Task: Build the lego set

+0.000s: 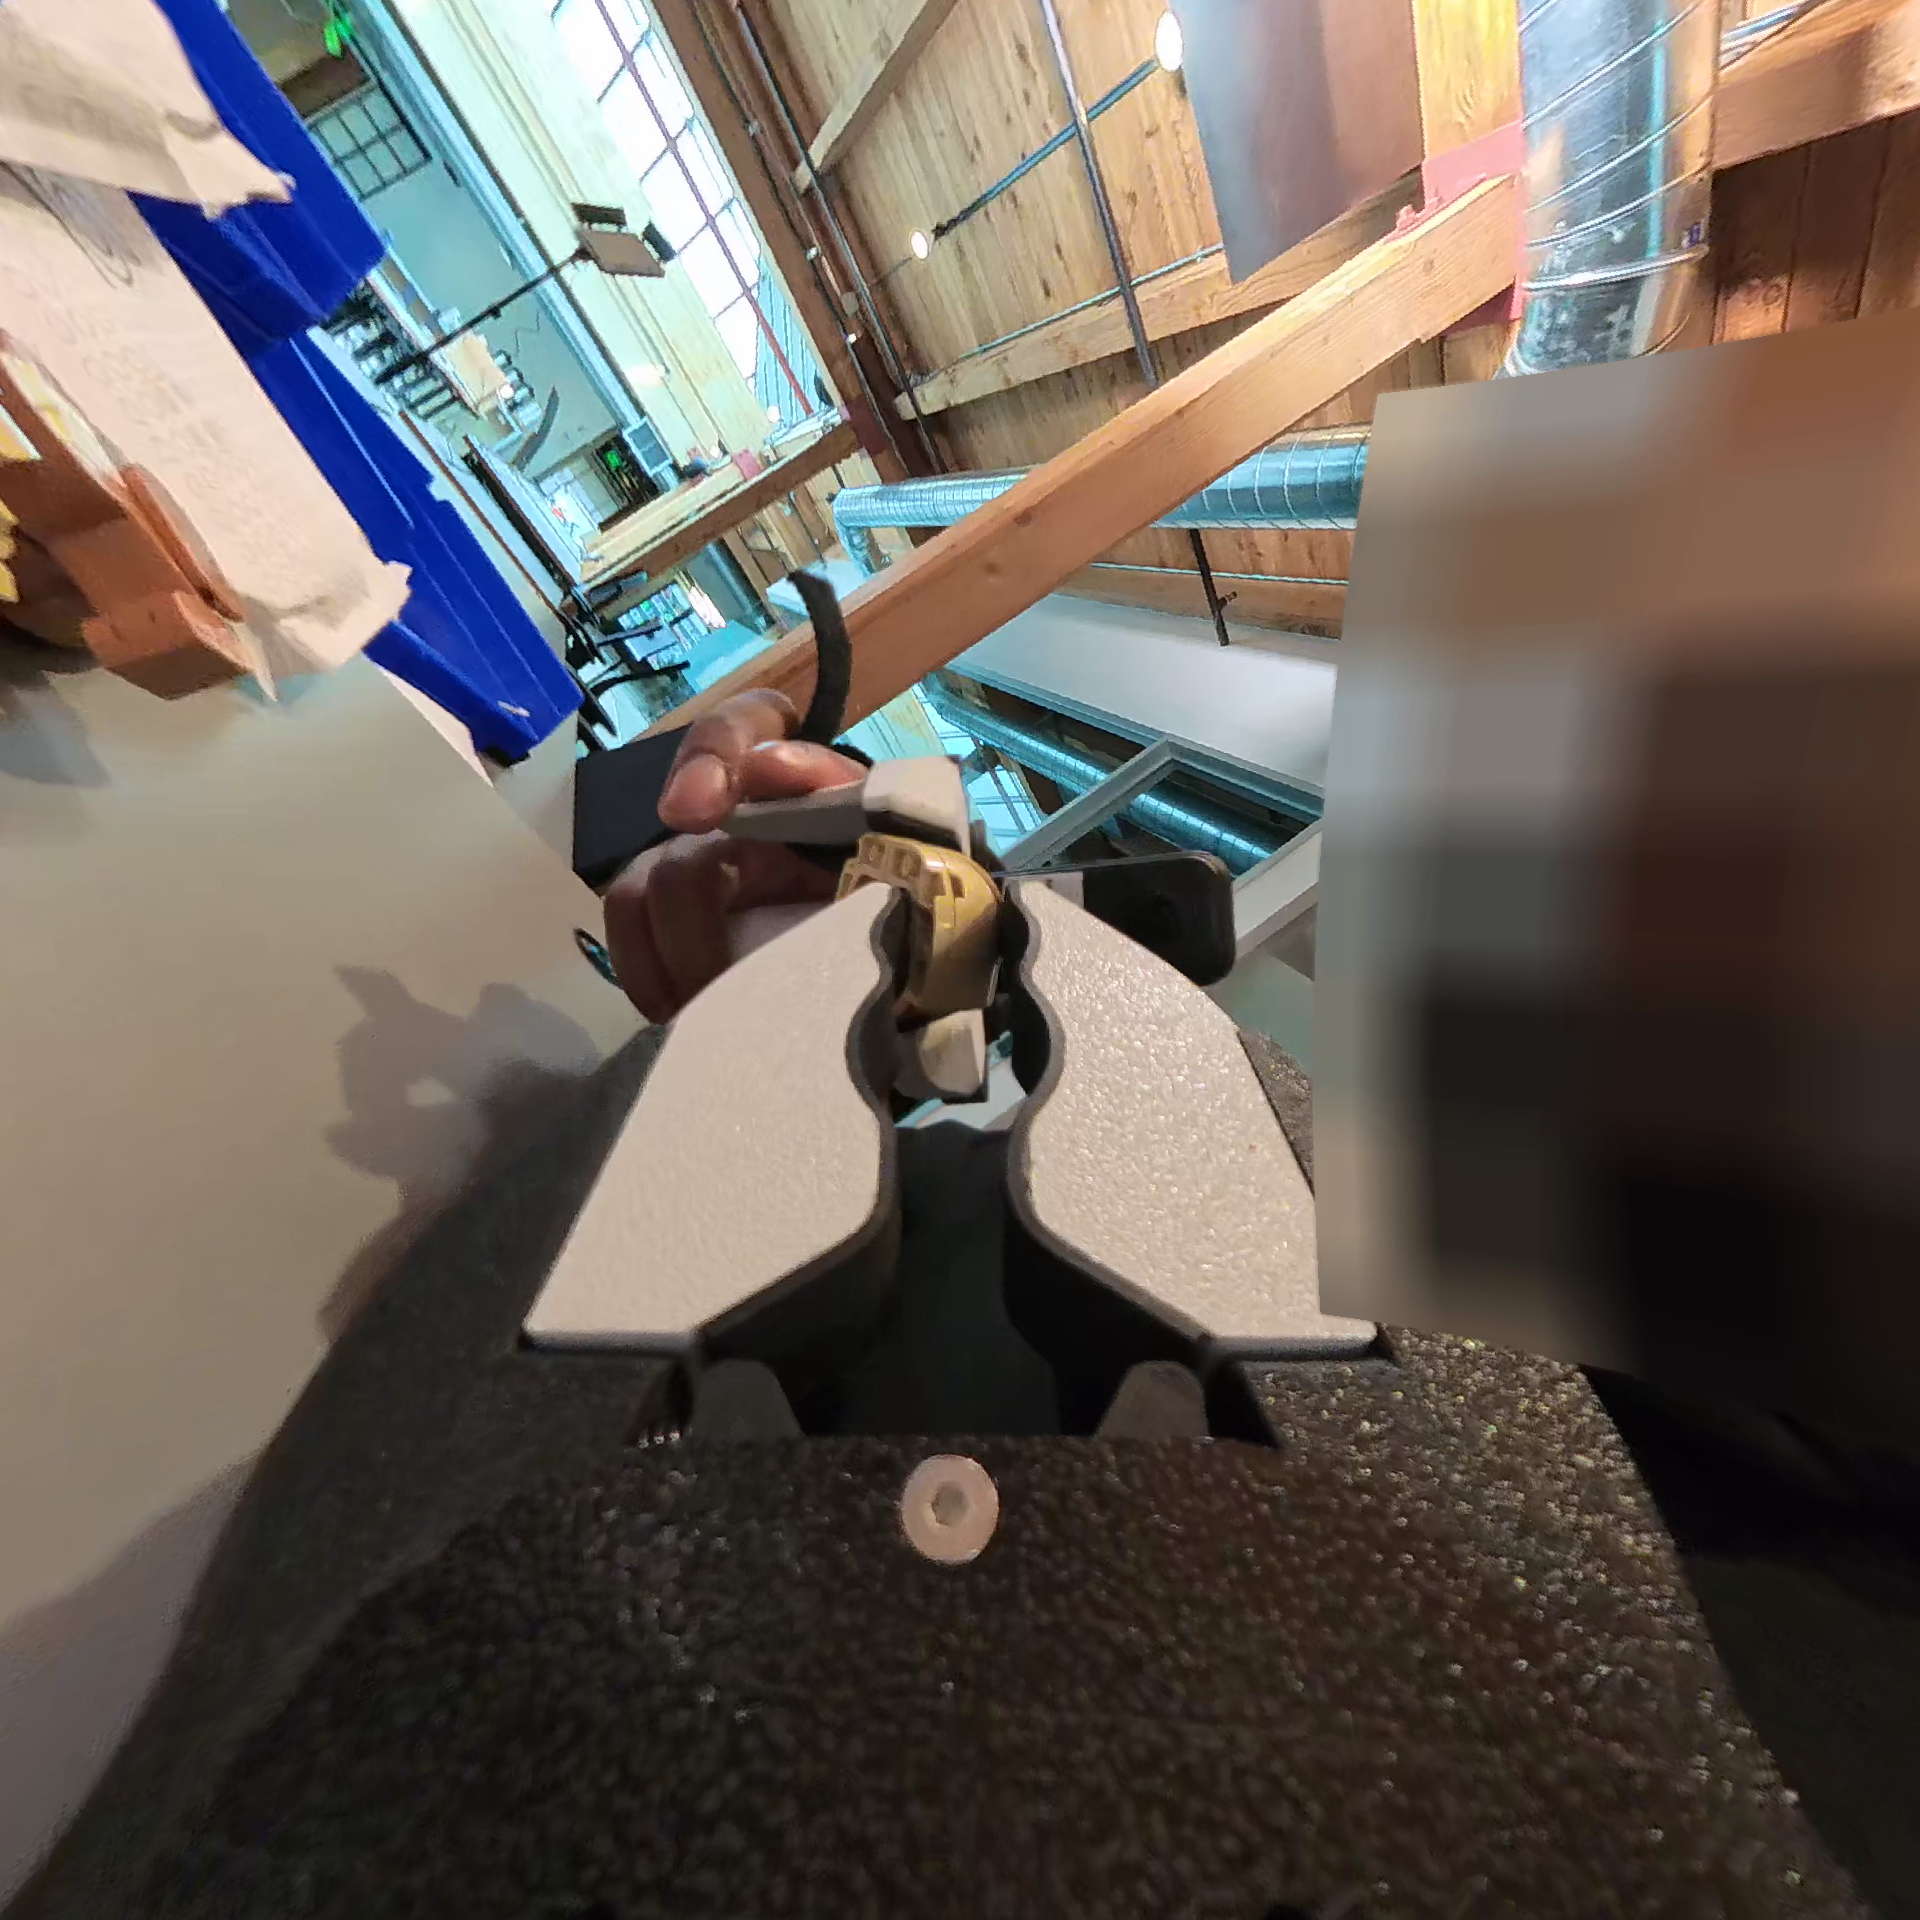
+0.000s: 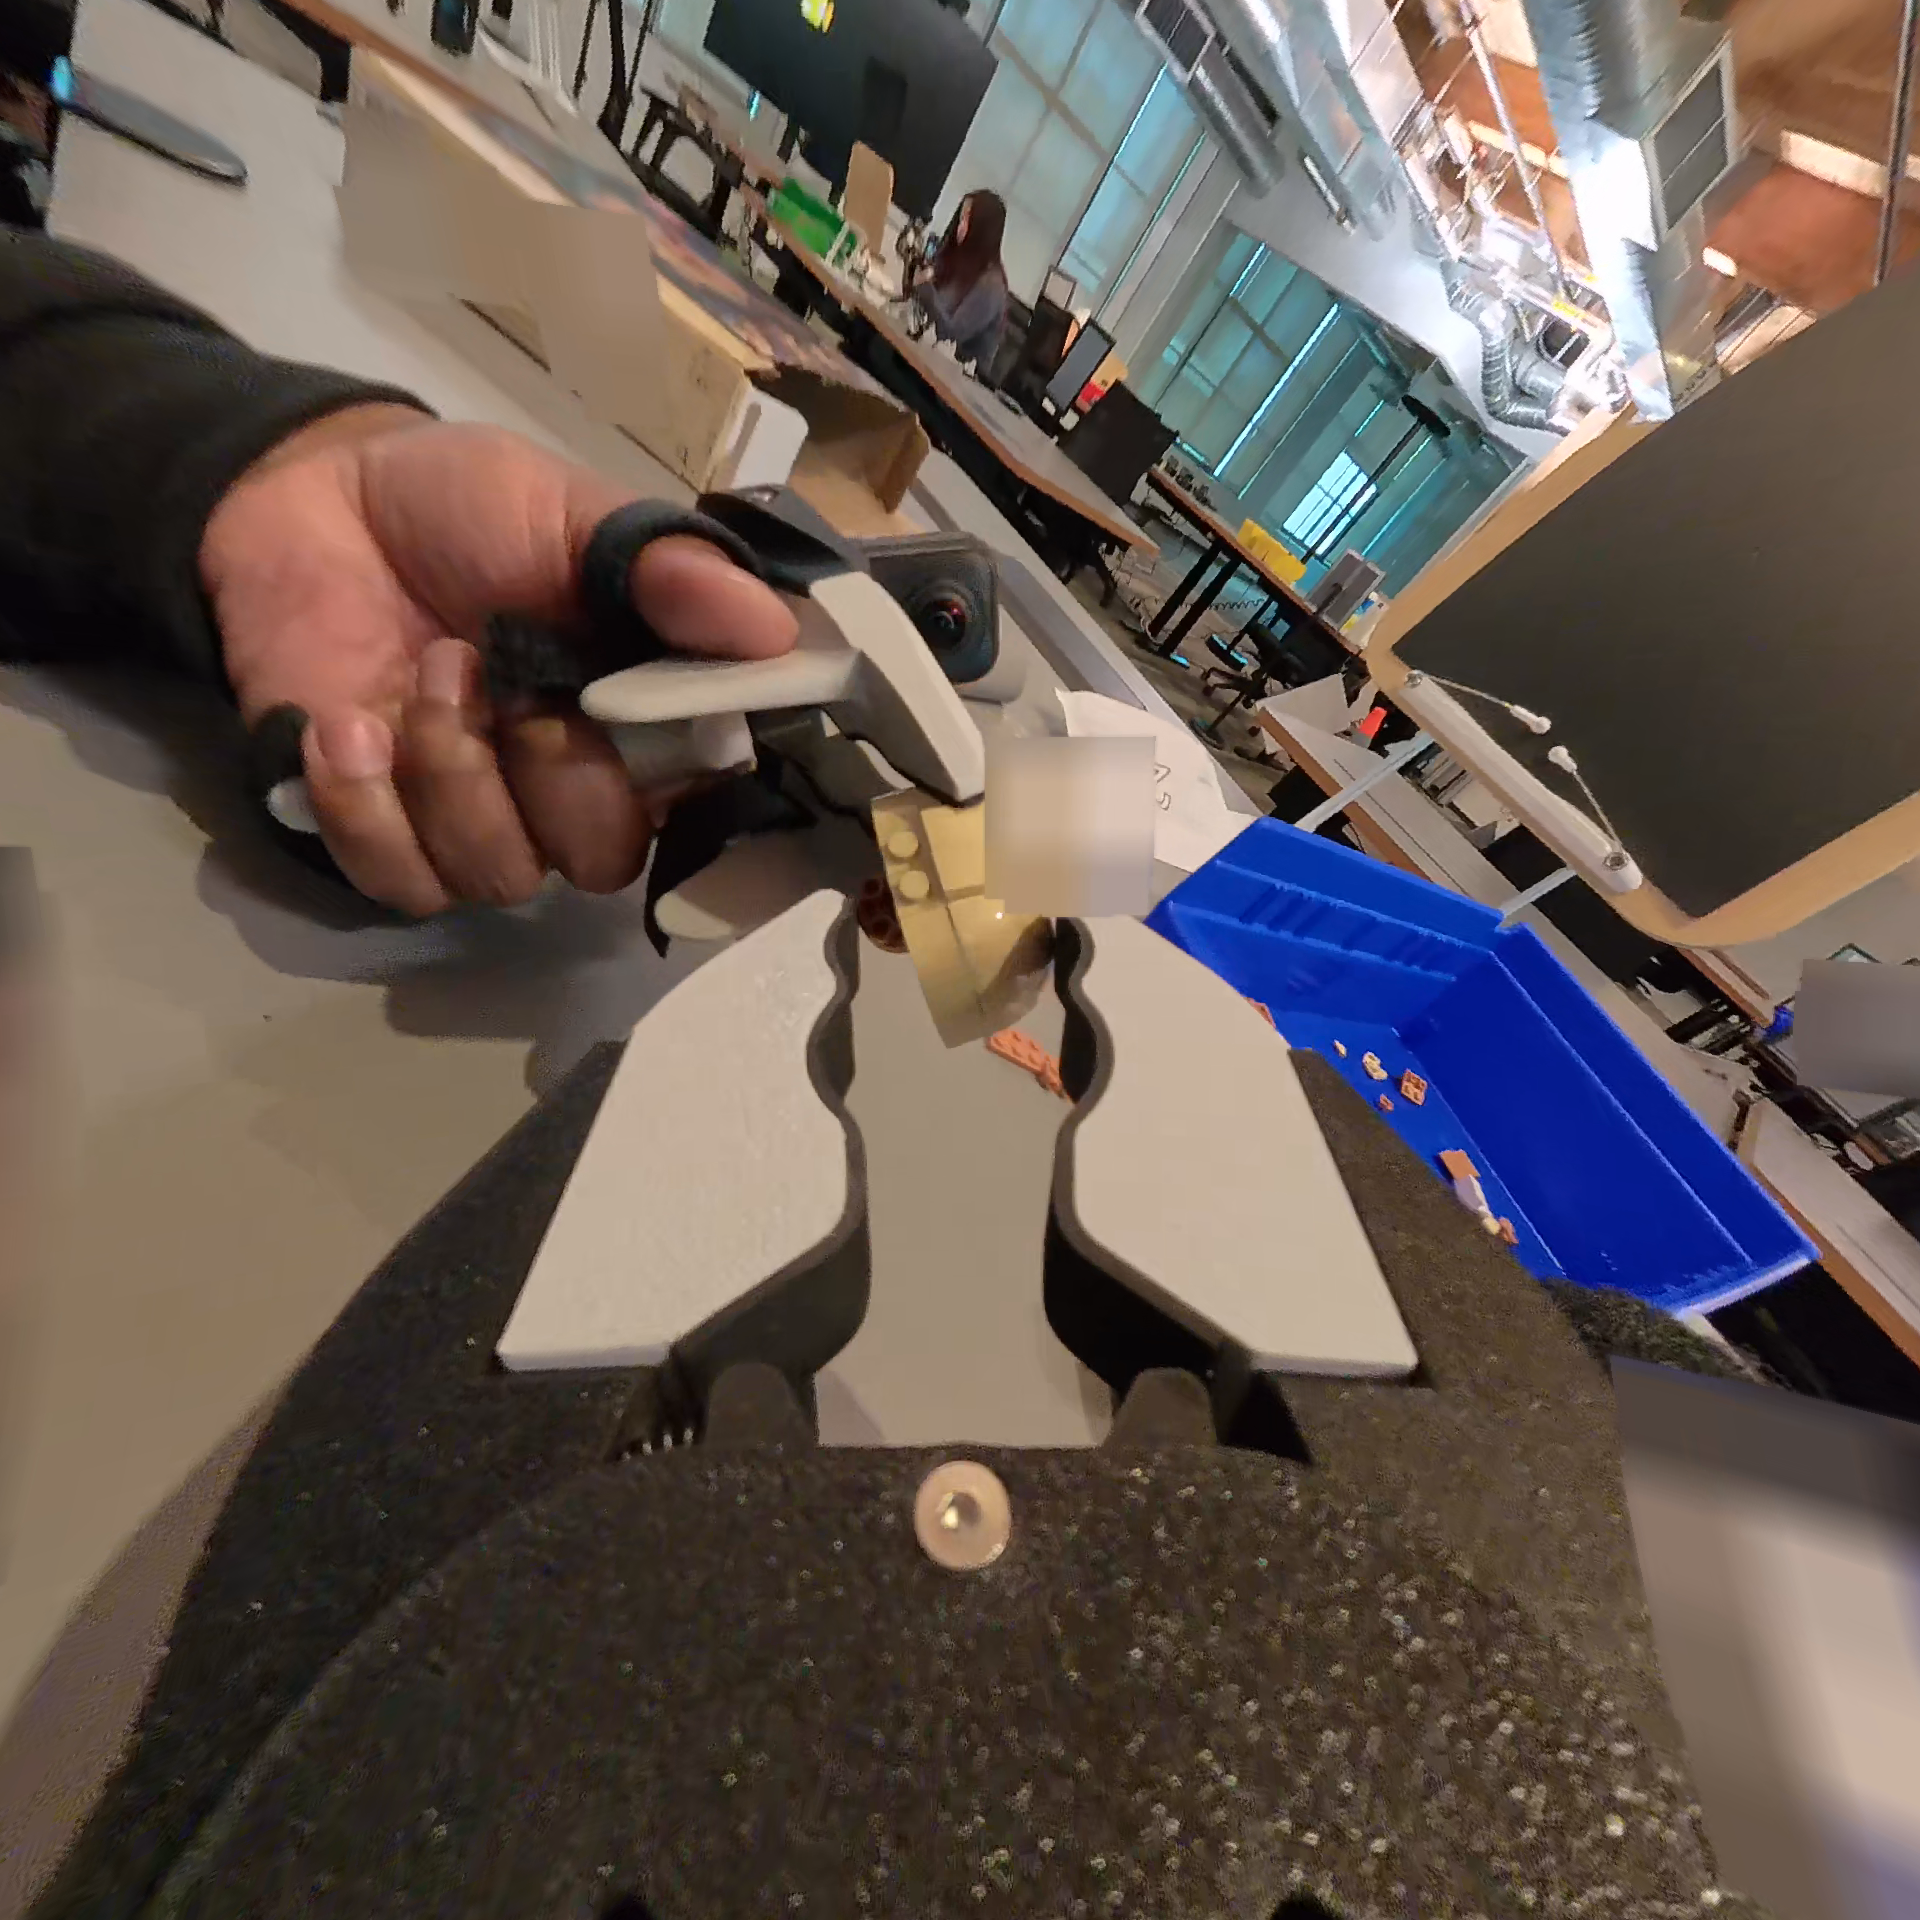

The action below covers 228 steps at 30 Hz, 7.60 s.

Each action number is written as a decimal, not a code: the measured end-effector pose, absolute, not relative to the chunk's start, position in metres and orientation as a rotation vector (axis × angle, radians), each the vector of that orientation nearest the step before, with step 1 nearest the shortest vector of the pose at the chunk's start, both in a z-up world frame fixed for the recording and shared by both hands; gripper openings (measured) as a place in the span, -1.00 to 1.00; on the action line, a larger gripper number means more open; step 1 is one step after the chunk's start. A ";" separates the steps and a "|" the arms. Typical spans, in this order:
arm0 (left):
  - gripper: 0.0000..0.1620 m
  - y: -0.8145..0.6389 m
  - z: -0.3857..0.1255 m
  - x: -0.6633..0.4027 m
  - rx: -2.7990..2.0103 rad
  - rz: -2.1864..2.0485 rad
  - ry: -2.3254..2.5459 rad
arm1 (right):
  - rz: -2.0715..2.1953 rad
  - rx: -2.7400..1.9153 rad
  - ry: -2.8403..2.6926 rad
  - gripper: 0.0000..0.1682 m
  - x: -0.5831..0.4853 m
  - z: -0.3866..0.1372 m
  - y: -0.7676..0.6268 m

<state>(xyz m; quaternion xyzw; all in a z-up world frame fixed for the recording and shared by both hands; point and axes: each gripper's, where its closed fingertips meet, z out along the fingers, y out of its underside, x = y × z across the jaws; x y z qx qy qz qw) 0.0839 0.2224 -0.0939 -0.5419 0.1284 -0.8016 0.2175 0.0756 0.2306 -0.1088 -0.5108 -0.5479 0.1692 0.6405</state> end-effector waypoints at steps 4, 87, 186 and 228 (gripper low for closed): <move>-0.80 0.228 -0.097 0.092 -1.545 -2.246 0.386 | 0.438 -1.198 -1.223 -0.58 0.084 -0.111 0.238; -0.41 0.256 -0.200 0.075 -1.543 -0.944 1.858 | 1.164 -1.624 -0.816 -0.58 0.115 -0.122 0.271; -0.87 0.263 -0.161 0.047 -1.556 -0.932 1.401 | 0.821 -1.714 -1.334 -0.57 0.039 -0.178 0.265; -0.65 0.259 -0.169 0.006 -1.726 -1.093 1.271 | 0.898 -1.688 -1.287 -0.70 0.051 -0.172 0.270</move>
